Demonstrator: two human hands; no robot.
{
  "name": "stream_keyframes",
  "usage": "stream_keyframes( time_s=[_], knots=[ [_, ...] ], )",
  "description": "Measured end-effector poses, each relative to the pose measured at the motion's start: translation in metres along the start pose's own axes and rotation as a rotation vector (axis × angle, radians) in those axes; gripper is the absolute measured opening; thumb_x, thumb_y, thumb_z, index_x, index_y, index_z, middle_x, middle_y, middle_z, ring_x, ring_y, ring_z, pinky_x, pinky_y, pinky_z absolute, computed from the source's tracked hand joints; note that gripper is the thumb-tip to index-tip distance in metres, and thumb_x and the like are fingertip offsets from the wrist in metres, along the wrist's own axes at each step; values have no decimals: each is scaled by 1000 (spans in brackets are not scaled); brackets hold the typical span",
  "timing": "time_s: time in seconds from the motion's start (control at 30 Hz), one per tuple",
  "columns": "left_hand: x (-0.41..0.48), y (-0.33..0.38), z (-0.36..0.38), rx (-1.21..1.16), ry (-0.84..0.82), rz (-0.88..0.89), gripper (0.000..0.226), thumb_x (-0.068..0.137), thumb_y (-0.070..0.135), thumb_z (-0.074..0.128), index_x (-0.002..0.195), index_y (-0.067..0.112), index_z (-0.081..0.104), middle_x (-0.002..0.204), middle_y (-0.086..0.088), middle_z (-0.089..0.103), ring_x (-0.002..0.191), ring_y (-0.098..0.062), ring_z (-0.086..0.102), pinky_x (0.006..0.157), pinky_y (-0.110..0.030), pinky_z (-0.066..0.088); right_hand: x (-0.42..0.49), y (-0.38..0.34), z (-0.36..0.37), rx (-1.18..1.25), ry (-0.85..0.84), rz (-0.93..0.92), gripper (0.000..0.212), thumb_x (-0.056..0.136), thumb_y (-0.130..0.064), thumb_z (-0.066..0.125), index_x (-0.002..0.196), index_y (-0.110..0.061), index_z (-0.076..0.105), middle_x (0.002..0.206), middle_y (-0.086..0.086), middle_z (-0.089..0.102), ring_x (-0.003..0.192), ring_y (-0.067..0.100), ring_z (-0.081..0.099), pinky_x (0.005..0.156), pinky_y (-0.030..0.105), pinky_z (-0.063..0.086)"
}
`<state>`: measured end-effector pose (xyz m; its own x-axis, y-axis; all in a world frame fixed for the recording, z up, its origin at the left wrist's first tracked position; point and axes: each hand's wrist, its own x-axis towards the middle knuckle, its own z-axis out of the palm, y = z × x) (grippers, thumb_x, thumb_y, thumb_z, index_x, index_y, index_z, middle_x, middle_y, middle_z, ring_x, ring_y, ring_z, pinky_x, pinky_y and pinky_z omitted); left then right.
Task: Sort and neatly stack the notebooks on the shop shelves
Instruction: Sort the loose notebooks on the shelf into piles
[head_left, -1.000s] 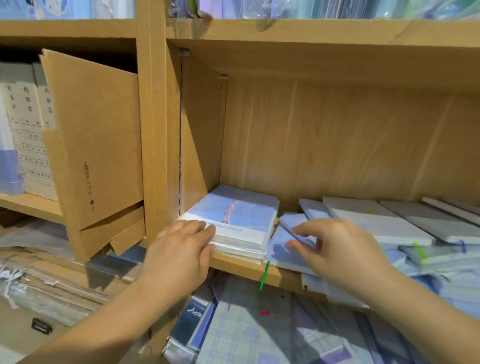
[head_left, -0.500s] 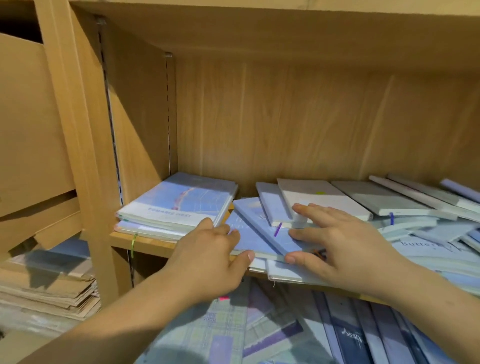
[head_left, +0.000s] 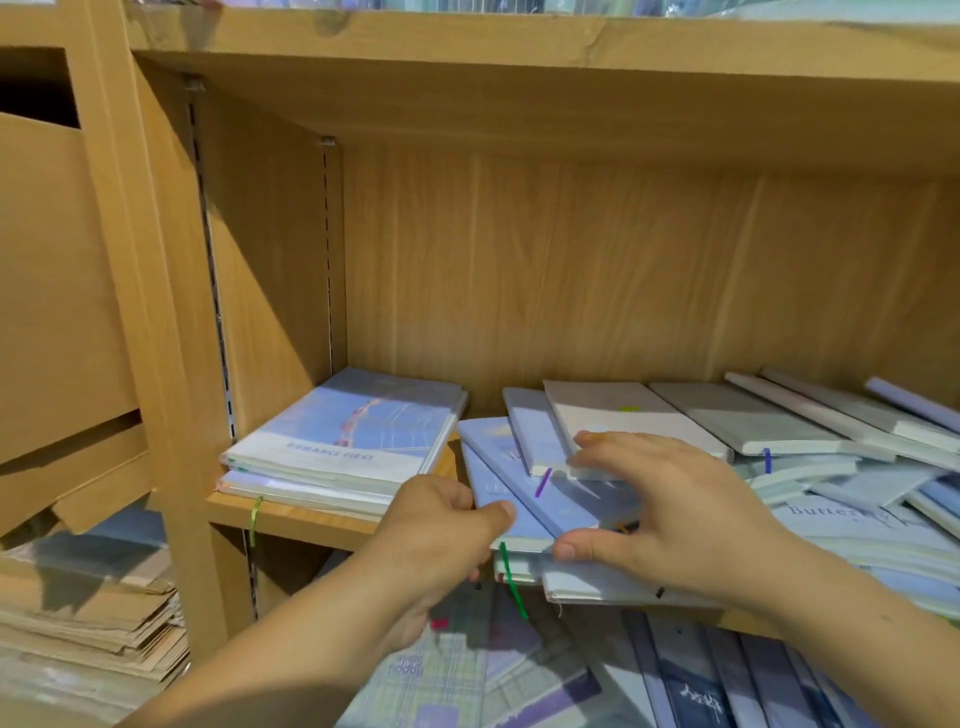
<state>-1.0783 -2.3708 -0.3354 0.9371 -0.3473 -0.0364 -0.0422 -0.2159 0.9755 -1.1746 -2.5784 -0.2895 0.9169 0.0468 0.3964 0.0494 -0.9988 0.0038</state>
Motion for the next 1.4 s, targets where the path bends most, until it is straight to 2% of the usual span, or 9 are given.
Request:
stream_keyframes(
  time_s=[0.23, 0.4, 0.53, 0.63, 0.73, 0.93, 1.03, 1.13, 1.4],
  knots=[
    [15, 43, 23, -252, -64, -70, 30, 83, 37, 84, 96, 14, 70, 83, -2, 79, 74, -27, 77, 71, -42, 65, 22, 39, -7, -114, -50, 151, 55, 98, -63, 44, 151, -45, 41, 149, -17, 51, 135, 16, 49, 103, 33, 46],
    [16, 47, 49, -195, -76, 1, 11, 82, 8, 82, 88, 12, 74, 62, 6, 74, 48, -8, 67, 42, -19, 48, 36, 54, -10, -206, -133, 104, 49, 93, -59, 59, 139, -46, 52, 126, -12, 63, 118, 20, 58, 91, 38, 51],
    [21, 45, 48, -210, 86, 54, 13, 85, 5, 73, 92, 16, 69, 76, 8, 77, 71, -14, 75, 62, -31, 62, 43, 55, -9, -251, -94, 60, 47, 94, -62, 55, 137, -43, 54, 116, -9, 71, 109, 24, 64, 83, 37, 53],
    [23, 56, 33, -174, 141, 146, 33, 93, 11, 64, 126, 17, 63, 113, 8, 73, 101, -20, 71, 91, -45, 59, 38, 53, -7, -261, -67, 45, 54, 102, -53, 47, 151, -61, 24, 104, -6, 72, 95, 27, 65, 65, 35, 41],
    [17, 63, 3, -48, 180, 236, 55, 98, 17, 58, 151, 24, 46, 138, 9, 62, 123, -15, 61, 107, -35, 50, 38, 51, -6, -258, -58, 17, 61, 106, -46, 43, 152, -65, 8, 99, -5, 70, 78, 26, 59, 60, 36, 34],
    [-12, 55, -54, 29, 279, 372, 54, 102, 18, 52, 155, 25, 42, 140, 3, 63, 110, -14, 68, 101, -39, 53, 42, 40, -6, -289, -34, 16, 60, 104, -28, 47, 153, -52, 21, 106, -4, 69, 87, 28, 62, 61, 37, 39],
    [-21, 62, -72, -44, 387, 453, 53, 104, 20, 54, 155, 26, 41, 145, 7, 58, 127, -13, 58, 104, -38, 49, 47, 23, -19, -458, 217, -20, 67, 78, -9, 70, 133, -43, 53, 86, -4, 63, 73, 27, 63, 54, 32, 33],
    [-27, 78, -74, -181, 361, 464, 35, 104, 17, 52, 134, 34, 61, 117, 12, 74, 103, -9, 70, 83, -33, 55, 56, 5, -44, -502, 415, -65, 68, 49, 1, 75, 109, -30, 70, 67, 0, 53, 52, 28, 56, 48, 28, 22],
    [-28, 87, -3, -376, 119, 416, 33, 103, 11, 50, 110, 34, 73, 108, 1, 78, 92, -20, 76, 78, -44, 61, 19, 42, -95, -587, 626, -130, 58, 63, 10, 54, 107, -23, 70, 69, 3, 51, 53, 28, 45, 51, 34, 36]
  ],
)
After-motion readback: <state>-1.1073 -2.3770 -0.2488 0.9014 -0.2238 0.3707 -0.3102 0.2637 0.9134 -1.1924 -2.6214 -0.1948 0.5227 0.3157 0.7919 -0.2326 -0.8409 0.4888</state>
